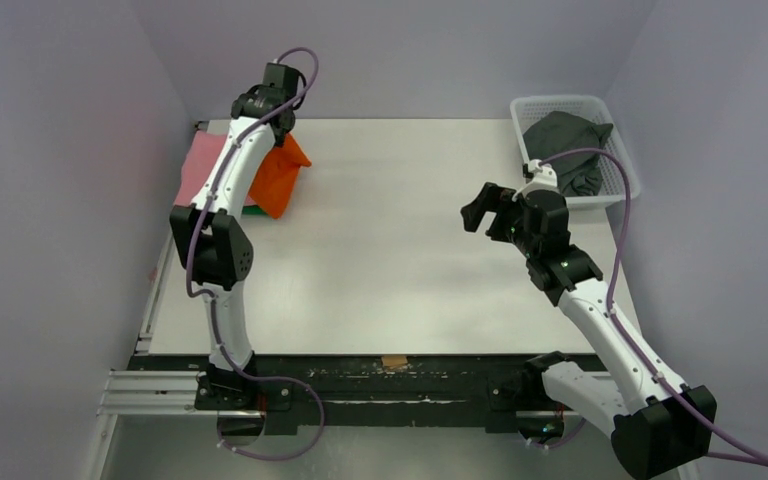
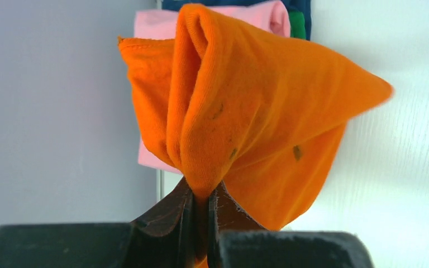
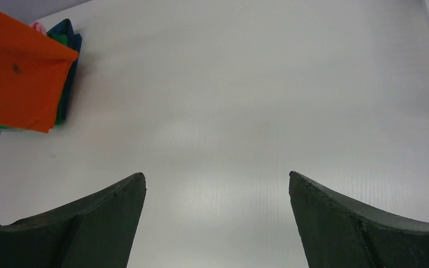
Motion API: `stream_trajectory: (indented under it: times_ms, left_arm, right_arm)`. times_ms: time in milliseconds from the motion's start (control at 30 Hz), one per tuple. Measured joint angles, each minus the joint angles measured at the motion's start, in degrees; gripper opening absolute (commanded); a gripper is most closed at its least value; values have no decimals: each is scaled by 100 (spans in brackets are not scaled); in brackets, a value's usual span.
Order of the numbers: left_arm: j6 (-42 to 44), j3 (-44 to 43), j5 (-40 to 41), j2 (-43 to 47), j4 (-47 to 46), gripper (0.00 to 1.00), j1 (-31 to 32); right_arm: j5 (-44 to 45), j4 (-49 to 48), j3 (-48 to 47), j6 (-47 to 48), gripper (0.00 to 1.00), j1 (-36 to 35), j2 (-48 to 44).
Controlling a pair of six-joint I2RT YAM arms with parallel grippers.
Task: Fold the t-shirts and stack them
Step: Put the neatly folded tshirt into the corner of the board with the left arm
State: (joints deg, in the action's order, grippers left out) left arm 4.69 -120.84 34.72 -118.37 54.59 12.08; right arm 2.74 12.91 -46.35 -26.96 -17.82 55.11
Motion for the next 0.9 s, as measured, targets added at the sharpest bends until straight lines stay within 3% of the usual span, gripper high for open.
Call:
stream_trajectory:
  times_ms: [333, 667, 733, 800, 900]
  left_arm:
    - [153, -874, -516, 9, 313, 0, -385]
    - [-345, -1464, -1327, -439, 356, 0, -1377]
    - [-450, -1482, -1440, -675, 284, 22, -1589]
    - [-529, -1482, -1521, -960, 221, 35, -1799]
    - [-686, -1484, -1530, -1342, 133, 78, -2081]
  right_arm:
    - [188, 0, 11, -4, 99, 0, 39]
    - [262, -2, 11, -20, 99, 0, 227]
    - [275, -4, 11, -22, 99, 0, 323]
    - [280, 0, 11, -24, 99, 0, 448]
    - [306, -2, 11, -26, 99, 0, 616]
